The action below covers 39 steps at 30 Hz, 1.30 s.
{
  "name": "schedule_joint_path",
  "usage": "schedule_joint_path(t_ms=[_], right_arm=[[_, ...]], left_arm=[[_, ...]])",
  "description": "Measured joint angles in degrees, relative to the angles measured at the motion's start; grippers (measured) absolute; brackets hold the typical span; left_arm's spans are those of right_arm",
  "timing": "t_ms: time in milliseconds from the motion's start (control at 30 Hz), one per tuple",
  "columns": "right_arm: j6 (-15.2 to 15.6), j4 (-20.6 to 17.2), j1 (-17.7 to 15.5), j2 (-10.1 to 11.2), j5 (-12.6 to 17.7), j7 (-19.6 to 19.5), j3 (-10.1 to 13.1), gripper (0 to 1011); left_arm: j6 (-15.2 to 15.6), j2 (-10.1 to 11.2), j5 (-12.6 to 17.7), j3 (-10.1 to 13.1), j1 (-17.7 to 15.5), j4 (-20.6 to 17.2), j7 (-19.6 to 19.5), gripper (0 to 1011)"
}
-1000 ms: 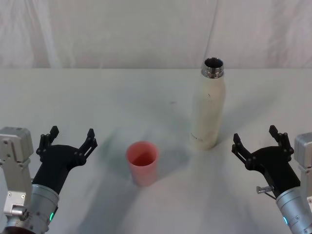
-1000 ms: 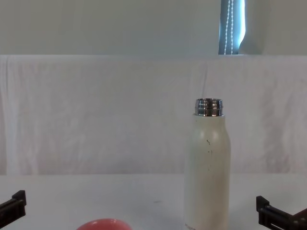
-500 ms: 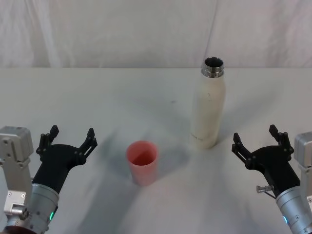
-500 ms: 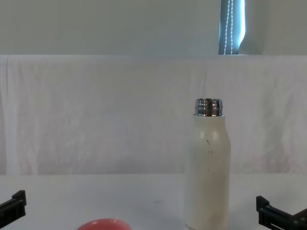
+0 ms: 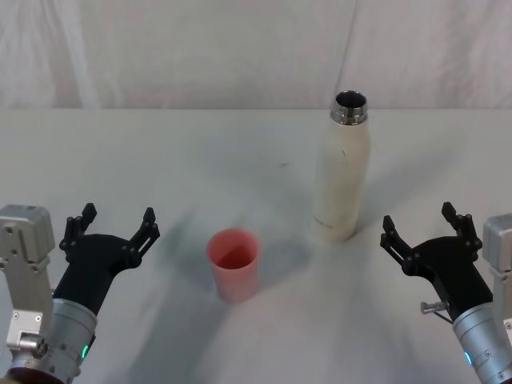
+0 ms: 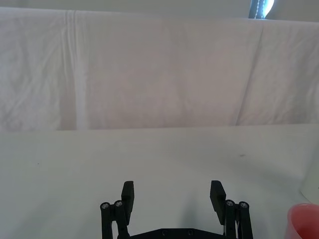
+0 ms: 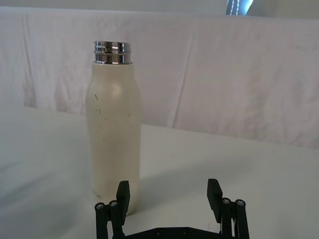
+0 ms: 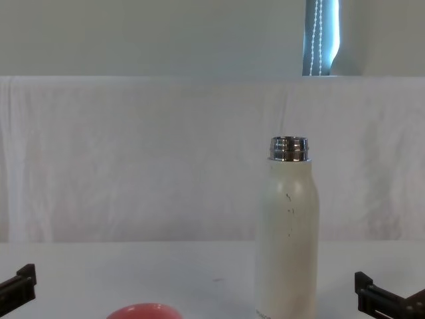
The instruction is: Grasp the thermos with one hand and pour water into the cup lid.
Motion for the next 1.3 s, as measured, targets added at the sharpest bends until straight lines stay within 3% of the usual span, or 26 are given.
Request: schedule_joint_path(t_ms=[1300], right_arm=[[0.00,0.00,0.00,0.00,0.00,0.00,0.00,1001]], left_arm=[[0.00,0.00,0.00,0.00,0.00,0.00,0.00,1001]])
